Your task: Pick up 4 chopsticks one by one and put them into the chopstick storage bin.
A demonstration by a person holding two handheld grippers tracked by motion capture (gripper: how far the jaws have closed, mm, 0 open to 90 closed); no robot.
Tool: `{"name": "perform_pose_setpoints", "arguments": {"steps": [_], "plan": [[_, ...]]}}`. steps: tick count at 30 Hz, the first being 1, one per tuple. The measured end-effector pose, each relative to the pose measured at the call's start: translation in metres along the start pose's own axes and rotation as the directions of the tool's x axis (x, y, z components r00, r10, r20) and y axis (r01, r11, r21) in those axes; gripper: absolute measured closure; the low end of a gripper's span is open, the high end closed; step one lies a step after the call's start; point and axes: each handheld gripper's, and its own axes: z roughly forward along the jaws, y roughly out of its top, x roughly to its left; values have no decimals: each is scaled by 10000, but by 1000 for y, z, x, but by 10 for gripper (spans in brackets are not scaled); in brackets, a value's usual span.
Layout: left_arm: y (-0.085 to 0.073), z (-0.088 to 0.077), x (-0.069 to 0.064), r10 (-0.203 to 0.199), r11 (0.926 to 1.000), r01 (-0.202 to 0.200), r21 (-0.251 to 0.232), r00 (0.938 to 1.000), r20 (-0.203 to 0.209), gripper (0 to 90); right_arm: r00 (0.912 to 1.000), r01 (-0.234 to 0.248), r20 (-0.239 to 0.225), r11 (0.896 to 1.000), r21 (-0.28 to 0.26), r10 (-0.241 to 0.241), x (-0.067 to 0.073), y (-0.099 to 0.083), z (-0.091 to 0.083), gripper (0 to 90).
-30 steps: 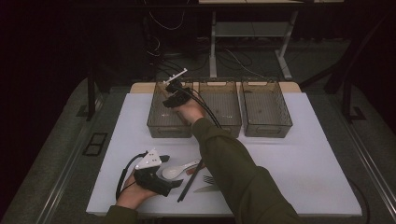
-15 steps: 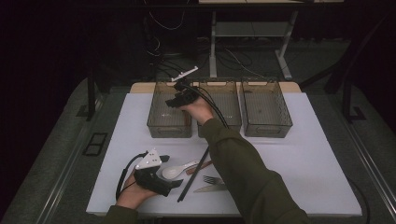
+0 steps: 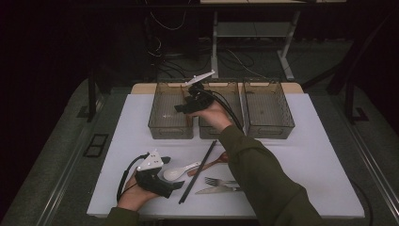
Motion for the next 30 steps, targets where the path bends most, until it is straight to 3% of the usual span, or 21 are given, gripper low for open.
{"name": "perform_pose_setpoints", "arguments": {"steps": [16,30], "plan": [[0,1,0,-70,10000,70,26,10000,-63,0,9992,330,-230,9989,-342,-338,-3,-33,-56,342],[0,2,-1,-46,9999,48,148,9999,-134,0,9974,403,-565,9969,-677,-442,-2,-85,-106,318]]}}
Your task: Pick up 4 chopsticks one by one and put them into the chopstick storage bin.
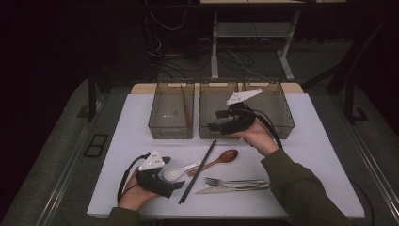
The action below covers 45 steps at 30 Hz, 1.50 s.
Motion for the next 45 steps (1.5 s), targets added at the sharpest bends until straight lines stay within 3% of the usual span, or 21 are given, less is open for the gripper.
{"name": "perform_pose_setpoints", "arguments": {"steps": [9,16,26,31,35,39,45], "plan": [[0,0,0,-47,10000,47,15,10000,-70,0,9993,-382,8,9992,-125,382,-1,-45,-27,295],[3,-1,0,-158,9999,158,-12,9998,-143,0,9961,-635,604,9979,-136,642,0,-78,-49,258],[3,-1,-2,-140,9999,139,-78,9998,-148,0,9911,-576,1213,9982,179,550,10,-120,-77,200],[5,-2,-4,-121,9999,120,-55,9996,-266,0,9868,-772,1416,9969,-135,783,17,-141,-88,184],[7,-2,-5,-152,9999,153,4,9995,-267,22,9849,-510,1653,9987,-24,507,21,-154,-93,166],[7,-3,-6,-244,9997,245,69,9994,-239,47,9814,-741,1776,9972,-23,734,25,-167,-95,152],[13,-3,-9,-369,9993,369,-16,9992,-137,145,9774,-700,2003,9975,29,680,29,-179,-102,152]]}}
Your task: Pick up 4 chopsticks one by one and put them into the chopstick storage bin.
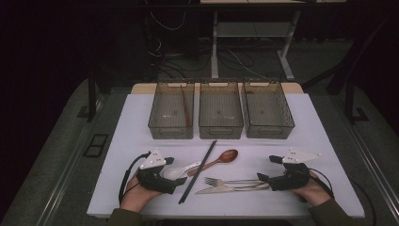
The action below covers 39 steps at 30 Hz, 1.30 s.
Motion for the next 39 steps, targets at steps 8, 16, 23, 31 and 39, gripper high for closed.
{"name": "perform_pose_setpoints", "arguments": {"steps": [8,16,23,31,39], "plan": [[13,6,-8,62,10000,-62,17,10000,57,442,9996,-169,228,9998,-108,171,-4,-8,-13,152],[25,22,0,-384,9990,385,237,9993,-34,576,9996,-91,286,10000,-8,92,-3,-8,-11,152],[38,39,8,-652,9969,666,429,9973,-328,586,9994,16,335,10000,89,-19,-3,-8,-8,152],[57,69,15,-726,9949,752,668,9965,-404,593,9993,-1,380,10000,95,-3,-4,-8,-7,152],[68,100,14,-733,9877,787,1349,9963,-448,593,9992,43,402,9999,106,-47,-5,-9,-7,152]]}}
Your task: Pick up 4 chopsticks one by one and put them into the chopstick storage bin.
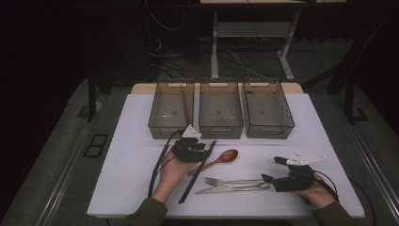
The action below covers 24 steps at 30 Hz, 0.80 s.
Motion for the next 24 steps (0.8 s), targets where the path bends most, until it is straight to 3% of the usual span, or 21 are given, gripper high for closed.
{"name": "perform_pose_setpoints", "arguments": {"steps": [7,16,24], "plan": [[5,16,-2,-38,9990,46,453,9998,-192,624,10000,-2,-29,10000,-37,1,0,0,0,152],[6,25,-2,188,9958,-159,902,9993,-317,681,10000,65,-29,10000,13,-65,1,0,1,152],[5,26,-5,282,9952,-265,947,9995,-166,754,10000,87,-31,10000,-28,-87,1,1,0,152]]}}
